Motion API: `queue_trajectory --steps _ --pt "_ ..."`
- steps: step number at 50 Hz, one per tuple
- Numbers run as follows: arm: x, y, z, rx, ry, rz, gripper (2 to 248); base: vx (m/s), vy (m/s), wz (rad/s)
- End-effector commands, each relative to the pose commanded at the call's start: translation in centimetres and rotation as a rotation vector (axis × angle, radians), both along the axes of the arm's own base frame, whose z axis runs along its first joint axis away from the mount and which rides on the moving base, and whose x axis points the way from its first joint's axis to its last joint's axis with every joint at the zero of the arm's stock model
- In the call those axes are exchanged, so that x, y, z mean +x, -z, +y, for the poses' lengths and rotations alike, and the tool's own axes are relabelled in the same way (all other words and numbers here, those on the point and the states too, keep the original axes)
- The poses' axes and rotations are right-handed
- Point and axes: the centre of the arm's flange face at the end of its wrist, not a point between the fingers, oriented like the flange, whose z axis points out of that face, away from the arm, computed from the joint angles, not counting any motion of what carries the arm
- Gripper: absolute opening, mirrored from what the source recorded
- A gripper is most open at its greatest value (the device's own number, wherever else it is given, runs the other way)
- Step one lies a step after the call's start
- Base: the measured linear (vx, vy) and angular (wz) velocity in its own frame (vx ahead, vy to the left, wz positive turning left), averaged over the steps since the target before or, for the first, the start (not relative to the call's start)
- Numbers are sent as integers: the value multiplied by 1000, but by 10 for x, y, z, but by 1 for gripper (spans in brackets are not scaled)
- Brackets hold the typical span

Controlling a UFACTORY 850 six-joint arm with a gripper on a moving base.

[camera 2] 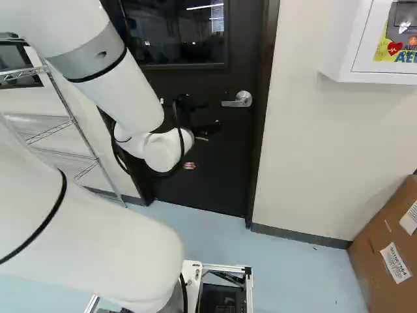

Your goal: Open the door and move inside

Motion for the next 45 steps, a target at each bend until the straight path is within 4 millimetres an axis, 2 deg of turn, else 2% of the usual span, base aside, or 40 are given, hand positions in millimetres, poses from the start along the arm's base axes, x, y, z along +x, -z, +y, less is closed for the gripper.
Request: queue_trajectory --steps 45 --pt "21 -46 -15 -11 37 -108 247 0 0 0"
